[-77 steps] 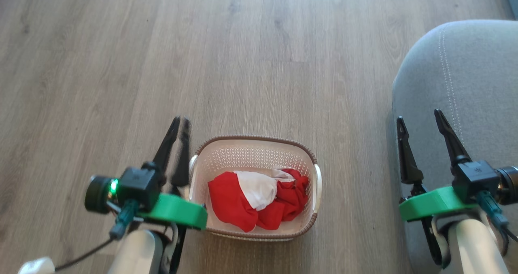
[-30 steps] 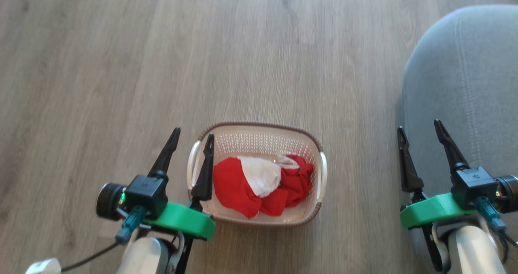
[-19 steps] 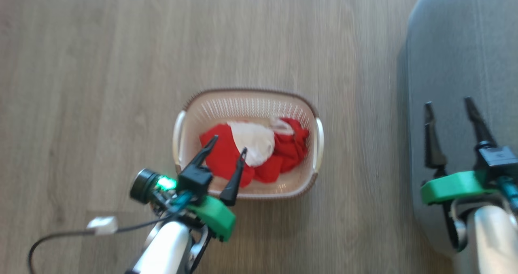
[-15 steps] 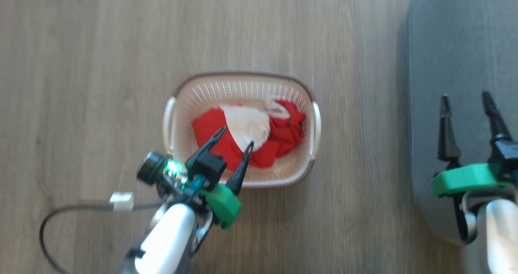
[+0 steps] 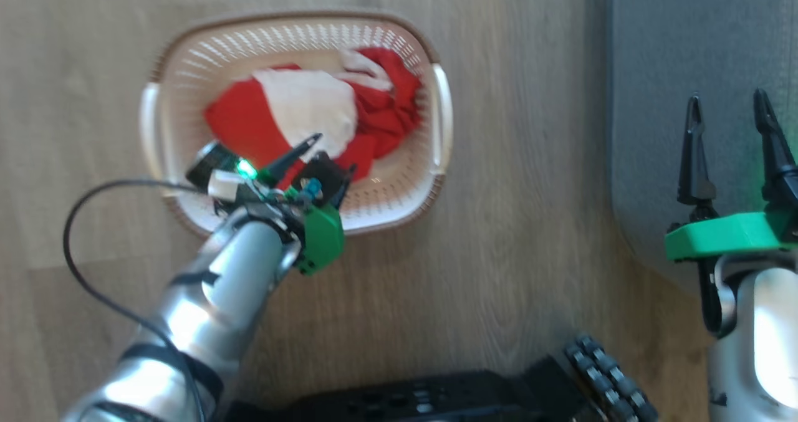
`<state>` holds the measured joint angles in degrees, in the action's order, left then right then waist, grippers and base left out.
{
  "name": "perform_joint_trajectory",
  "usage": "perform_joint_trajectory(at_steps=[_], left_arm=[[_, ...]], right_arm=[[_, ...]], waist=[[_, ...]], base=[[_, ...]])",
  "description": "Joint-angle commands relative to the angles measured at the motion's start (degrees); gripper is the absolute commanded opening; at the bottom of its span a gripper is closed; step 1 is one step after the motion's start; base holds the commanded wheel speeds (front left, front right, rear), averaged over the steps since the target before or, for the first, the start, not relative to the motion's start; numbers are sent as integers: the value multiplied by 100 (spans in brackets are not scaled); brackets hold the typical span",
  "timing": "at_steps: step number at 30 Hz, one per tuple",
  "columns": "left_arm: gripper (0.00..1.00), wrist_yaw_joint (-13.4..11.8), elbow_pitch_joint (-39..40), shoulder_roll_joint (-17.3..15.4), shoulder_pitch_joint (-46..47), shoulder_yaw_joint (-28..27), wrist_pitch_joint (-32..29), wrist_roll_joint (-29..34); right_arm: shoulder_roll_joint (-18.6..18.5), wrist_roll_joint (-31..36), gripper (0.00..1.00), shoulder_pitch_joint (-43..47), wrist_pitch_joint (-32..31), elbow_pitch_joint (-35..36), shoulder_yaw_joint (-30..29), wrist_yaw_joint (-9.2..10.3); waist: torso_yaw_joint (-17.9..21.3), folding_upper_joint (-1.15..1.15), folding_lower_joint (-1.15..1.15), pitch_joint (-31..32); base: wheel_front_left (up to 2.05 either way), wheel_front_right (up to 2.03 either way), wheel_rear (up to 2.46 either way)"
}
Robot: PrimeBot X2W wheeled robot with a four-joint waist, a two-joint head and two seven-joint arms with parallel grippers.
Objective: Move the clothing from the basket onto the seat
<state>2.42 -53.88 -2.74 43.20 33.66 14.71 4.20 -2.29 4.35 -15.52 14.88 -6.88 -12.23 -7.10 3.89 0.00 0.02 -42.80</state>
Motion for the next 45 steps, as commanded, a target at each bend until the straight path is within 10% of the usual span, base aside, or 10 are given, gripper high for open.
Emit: perform_joint_trajectory(at_steps=[1, 21, 30, 31, 33, 45], left_arm=[[100, 37, -188, -149, 79, -25, 29, 72], [100, -725, -1965, -531, 1572, -281, -585, -173], [100, -565, -2002, -669, 1725, -315, -1293, -348], [97, -525, -2003, -673, 1732, -319, -1368, -372], [0, -472, -2005, -647, 1754, -314, -1449, -409], [0, -372, -2006, -513, 1460, -308, -1184, -660]], right_arm=[[-59, -82, 100, 15, 12, 132, 169, -39], [-59, -487, 100, -248, 12, 333, 507, -39], [-59, -377, 100, -158, 12, 411, 598, -39], [-59, -363, 100, -153, 12, 424, 607, -39], [-59, -330, 100, -149, 12, 443, 612, -39], [-59, -178, 100, -308, 12, 325, 662, -39]], waist=[[446, 0, -2, -511], [896, 0, -2, -1396], [815, 0, -2, -1543], [798, 0, -2, -1555], [752, 0, -2, -1570], [546, 0, -2, -1032]], base=[[0, 0, 0], [0, 0, 0], [0, 0, 0], [0, 0, 0], [0, 0, 0], [0, 0, 0]])
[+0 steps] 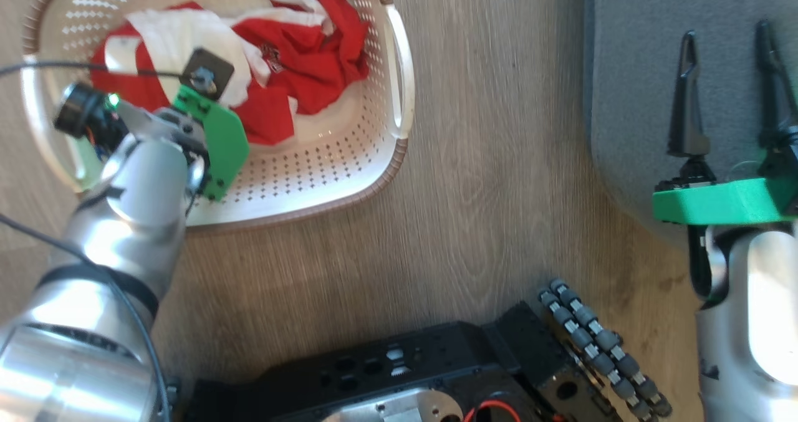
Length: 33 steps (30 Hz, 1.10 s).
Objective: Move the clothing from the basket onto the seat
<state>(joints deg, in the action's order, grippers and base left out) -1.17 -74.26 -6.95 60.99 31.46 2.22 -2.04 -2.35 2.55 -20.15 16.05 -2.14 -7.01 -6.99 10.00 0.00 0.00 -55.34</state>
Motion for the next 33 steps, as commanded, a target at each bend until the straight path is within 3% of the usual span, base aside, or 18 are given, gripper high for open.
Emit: perform_joint_trajectory(at_steps=[1, 7, 16, 24, 33], left_arm=[[0, -13, 32, -93, -320, -89, 64, -36], [0, 19, 31, -1, -756, -230, 624, -312], [0, -200, 232, 96, -1356, -375, 1265, -573], [0, -500, 1926, 5, -2106, -521, 1276, -553], [0, -581, 3786, -18, -3029, -830, 1277, -434]], right_arm=[[-53, 1, 100, 155, -105, -150, 140, -50], [-53, 31, 100, 154, -105, -305, 248, -50], [-53, 23, 100, 230, -105, -599, 332, -50], [-53, 75, 100, 483, -105, -813, 347, -50], [-53, 57, 100, 875, -105, -925, 364, -50]], waist=[[-65, 0, 0, 223], [-120, 0, 0, 974], [-353, 0, 0, 2229], [-693, 0, 0, 3221], [-1021, 0, 0, 4249]], base=[[0, 0, 0], [0, 0, 0], [0, 0, 0], [0, 0, 0], [0, 0, 0]])
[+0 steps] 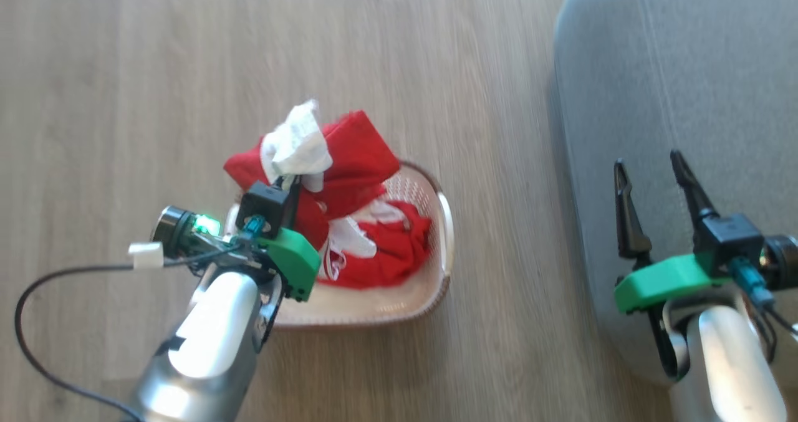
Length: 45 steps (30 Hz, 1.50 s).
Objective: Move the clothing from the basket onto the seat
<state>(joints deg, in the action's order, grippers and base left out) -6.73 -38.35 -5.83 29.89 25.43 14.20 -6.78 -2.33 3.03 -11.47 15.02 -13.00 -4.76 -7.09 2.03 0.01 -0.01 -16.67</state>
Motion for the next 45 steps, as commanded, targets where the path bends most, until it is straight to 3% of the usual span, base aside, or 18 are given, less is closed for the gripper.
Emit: perform_joint_trajectory(at_steps=[1, 12, 19, 30, 36, 45], left_arm=[[0, -35, 385, -129, -10, -279, 79, 51], [0, 15, 2187, -120, -720, -769, 79, 258], [0, 112, 2956, -92, -824, -980, 80, 338], [0, 208, 4123, 208, -489, -1232, 80, 211], [0, 348, 4492, 278, -281, -1013, 80, 87], [0, 328, 4538, 293, -362, -326, 80, -142]], right_arm=[[-54, -3, 100, 52, -2, 155, 149, -40], [-54, -92, 100, 485, -2, 149, 233, -40], [-54, -125, 100, 624, -2, 228, 266, -40], [-54, -160, 100, 802, -2, 286, 272, -40], [-54, -236, 100, 832, -2, 297, 362, -40], [-54, -329, 100, 827, -2, 309, 475, -40]], waist=[[-247, -1, 1, 479], [-483, -1, 1, 1238], [-557, -1, 1, 1349], [-720, -1, 1, 1440], [-748, -1, 1, 1497], [-702, -1, 1, 1422]], base=[[0, 0, 0], [0, 0, 0], [0, 0, 0], [0, 0, 0], [0, 0, 0], [0, 0, 0]])
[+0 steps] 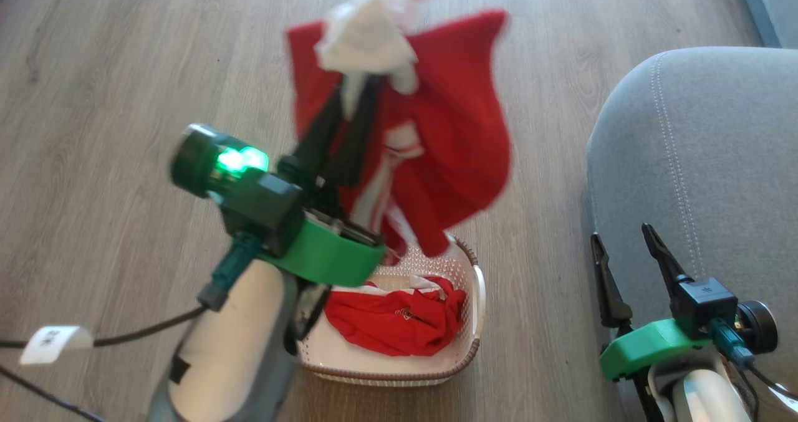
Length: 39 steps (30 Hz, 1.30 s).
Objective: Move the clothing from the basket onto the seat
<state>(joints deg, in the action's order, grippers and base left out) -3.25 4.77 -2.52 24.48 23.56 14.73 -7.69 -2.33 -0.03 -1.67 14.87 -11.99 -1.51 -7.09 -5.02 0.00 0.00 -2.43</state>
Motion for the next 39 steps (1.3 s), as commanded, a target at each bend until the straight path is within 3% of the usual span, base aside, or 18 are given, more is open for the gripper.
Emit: perform_joint_trajectory(at_steps=[1, 14, 18, 24, 27, 39], left_arm=[[0, -10, 213, -37, 140, -46, 27, -116], [0, -108, 92, -36, 165, 91, 27, -250], [0, -98, 26, -36, 182, 67, 27, -238], [0, -85, -78, -36, 191, 5, 27, -169], [0, -79, -105, -36, 210, 19, 27, -157], [0, -114, 8, -36, 332, 651, 27, -334]], right_arm=[[-54, -28, 100, -149, 13, 210, 155, -40], [-54, -161, 100, -187, 13, 595, 398, -40], [-174, 3, 100, -94, 13, 925, 1180, -40], [-924, -298, 100, -83, 13, 1591, 2751, -40], [-1114, -365, 100, -206, 13, 1709, 3195, -40], [-710, -199, 100, -666, 13, 1306, 3123, -40]], waist=[[6, 0, 0, -7], [105, 0, 0, -14], [128, 0, 0, 3], [163, 0, 0, -2], [167, 0, 0, -14], [-34, 0, 0, -81]], base=[[0, 0, 0], [0, 0, 0], [0, 0, 0], [0, 0, 0], [0, 0, 0], [0, 0, 0]])
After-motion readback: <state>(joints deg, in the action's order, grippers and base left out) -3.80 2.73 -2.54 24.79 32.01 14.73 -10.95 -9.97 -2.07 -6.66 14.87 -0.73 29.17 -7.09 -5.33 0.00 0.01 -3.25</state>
